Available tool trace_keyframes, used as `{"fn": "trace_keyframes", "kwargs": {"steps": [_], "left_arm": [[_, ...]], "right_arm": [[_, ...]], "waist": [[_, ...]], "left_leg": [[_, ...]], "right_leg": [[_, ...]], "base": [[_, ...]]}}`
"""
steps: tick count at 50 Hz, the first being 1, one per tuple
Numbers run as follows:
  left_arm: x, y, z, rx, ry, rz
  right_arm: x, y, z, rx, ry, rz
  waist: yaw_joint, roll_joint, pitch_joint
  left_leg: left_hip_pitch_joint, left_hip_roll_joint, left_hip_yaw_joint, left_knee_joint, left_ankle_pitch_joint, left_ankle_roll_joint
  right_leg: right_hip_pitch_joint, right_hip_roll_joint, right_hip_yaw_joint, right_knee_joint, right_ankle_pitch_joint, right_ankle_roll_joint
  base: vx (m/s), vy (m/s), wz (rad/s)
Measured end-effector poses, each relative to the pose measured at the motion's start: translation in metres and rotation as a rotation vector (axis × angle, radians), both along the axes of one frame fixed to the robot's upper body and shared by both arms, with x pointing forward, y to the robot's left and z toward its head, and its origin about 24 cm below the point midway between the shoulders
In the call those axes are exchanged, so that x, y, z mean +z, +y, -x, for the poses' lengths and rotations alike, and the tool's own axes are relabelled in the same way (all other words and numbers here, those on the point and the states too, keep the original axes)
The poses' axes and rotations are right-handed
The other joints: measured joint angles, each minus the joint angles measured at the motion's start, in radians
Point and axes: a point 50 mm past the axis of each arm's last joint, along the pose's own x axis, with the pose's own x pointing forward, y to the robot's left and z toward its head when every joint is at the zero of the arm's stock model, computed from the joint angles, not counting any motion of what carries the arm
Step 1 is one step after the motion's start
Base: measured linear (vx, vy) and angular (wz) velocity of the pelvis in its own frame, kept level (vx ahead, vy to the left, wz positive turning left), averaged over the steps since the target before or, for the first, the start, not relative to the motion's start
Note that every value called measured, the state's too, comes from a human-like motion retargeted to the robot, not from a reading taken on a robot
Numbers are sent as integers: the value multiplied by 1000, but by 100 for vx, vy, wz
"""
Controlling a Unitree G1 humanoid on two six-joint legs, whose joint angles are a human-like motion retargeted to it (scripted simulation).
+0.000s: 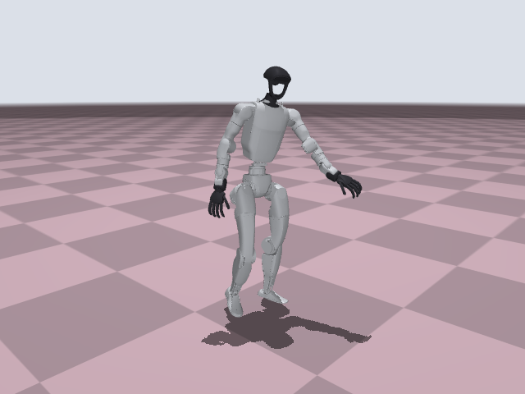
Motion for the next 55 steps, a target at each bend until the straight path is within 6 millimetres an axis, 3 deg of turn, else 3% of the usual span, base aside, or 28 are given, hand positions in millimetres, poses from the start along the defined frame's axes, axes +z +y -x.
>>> {"fn": "trace_keyframes", "kwargs": {"steps": [3,7,10,14,17,22,26,30,34,38,42,45,49,52,55], "left_arm": [[-11,-11,4,-32,-3,42],[-19,-22,4,-66,-2,83],[-18,-26,3,-93,2,82],[-2,-28,-7,-144,-65,81],[27,-26,-20,-199,-181,74],[95,-29,-35,-358,-417,32],[167,-41,-37,-503,-643,-15],[234,-50,-28,-590,-841,-68],[274,-51,-17,-606,-966,-106],[309,-47,-6,-578,-1072,-136],[329,-44,-2,-547,-1135,-136],[332,-43,-6,-521,-1143,-112],[308,-37,-27,-419,-1033,-61],[260,-31,-50,-316,-861,-22],[183,-20,-62,-210,-582,-33]], "right_arm": [[-2,-6,16,-22,28,11],[-4,-11,32,-19,86,33],[-5,-12,36,5,111,37],[-2,-16,26,10,84,48],[3,-19,8,-1,31,72],[15,-14,-34,-5,-95,107],[33,-2,-81,24,-232,110],[59,17,-133,107,-366,101],[85,41,-170,200,-478,67],[114,62,-201,259,-583,17],[125,73,-210,284,-622,-30],[117,72,-203,290,-592,-44],[83,61,-171,263,-446,-14],[53,46,-137,212,-315,33],[29,34,-97,165,-190,58]], "waist": [[-3,-6,12],[-28,-32,24],[-48,-45,19],[-45,-15,-18],[-24,6,-44],[33,19,-74],[99,10,-89],[165,1,-93],[204,-1,-107],[211,11,-110],[213,22,-108],[218,31,-102],[203,25,-107],[172,18,-90],[126,29,-61]], "left_leg": [[1,-13,-11,9,-28,-14],[32,-61,-53,6,-77,-23],[75,-95,-84,-4,-115,-22],[91,-99,-95,53,-141,-18],[57,-86,-77,209,-116,-7],[-128,-57,-94,706,24,21],[-309,-51,-76,1062,-34,36],[-434,-11,5,1229,-95,69],[-510,-12,42,1176,-122,56],[-521,17,93,959,-102,64],[-435,7,136,564,-80,65],[-320,-32,124,221,-3,48],[-227,-55,83,54,117,57],[-159,-63,53,41,124,57],[-83,-50,23,38,94,39]], "right_leg": [[-5,23,-51,-253,72,65],[54,47,-60,-690,234,225],[105,55,-11,-917,281,334],[146,51,11,-964,358,336],[180,37,6,-939,384,309],[255,20,47,-860,272,265],[316,0,90,-863,224,258],[363,-13,139,-881,199,261],[401,-21,180,-885,171,276],[429,-15,197,-876,136,289],[468,-5,203,-866,96,306],[500,8,208,-839,61,315],[515,18,189,-747,35,289],[502,13,154,-590,61,216],[420,18,136,-311,131,80]], "base": [[36,4,28],[44,-2,65],[53,-7,58],[56,-10,21],[59,-14,-8],[55,-15,-30],[46,-8,-55],[41,-2,-70],[39,4,-62],[40,8,-31],[45,13,-20],[49,19,-18],[50,22,14],[50,25,52],[48,25,56]]}}
